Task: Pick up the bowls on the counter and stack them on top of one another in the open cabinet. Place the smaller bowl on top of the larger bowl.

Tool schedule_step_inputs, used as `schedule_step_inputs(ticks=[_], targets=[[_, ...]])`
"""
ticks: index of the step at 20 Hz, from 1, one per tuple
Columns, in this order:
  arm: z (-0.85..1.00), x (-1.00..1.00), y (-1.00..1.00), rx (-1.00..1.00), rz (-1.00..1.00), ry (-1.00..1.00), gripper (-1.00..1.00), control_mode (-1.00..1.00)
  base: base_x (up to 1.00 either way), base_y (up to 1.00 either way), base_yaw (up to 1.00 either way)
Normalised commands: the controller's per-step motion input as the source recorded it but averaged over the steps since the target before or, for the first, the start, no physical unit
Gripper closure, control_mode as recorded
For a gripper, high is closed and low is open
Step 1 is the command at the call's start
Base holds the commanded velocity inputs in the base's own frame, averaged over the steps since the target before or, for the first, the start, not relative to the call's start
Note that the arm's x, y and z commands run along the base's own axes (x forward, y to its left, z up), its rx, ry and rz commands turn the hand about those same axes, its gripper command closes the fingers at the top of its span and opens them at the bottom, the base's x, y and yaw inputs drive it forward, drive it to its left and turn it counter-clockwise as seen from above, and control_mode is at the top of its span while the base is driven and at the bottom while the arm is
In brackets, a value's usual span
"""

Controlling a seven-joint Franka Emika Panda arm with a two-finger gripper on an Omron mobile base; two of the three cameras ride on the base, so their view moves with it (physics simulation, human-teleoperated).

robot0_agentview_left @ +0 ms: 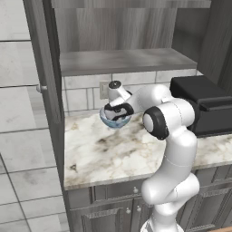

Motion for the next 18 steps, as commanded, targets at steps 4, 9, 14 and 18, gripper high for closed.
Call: schedule_step_inputs(ticks=[4,9,14,18], targets=[[0.06,-0.03,0.00,-0.05,0.00,-0.06,-1.00,-1.00,0.00,0.00,0.00],[0.15,-0.06,0.05,-0.05,0.00,-0.03,-1.00,-1.00,0.00,0.00,0.00],[0.26,-0.07,0.05,-0.04,0.00,-0.01,-1.00,-1.00,0.00,0.00,0.00],[0.33,-0.08,0.02,0.00,0.00,0.00,-1.00,-1.00,0.00,0.00,0.00]])
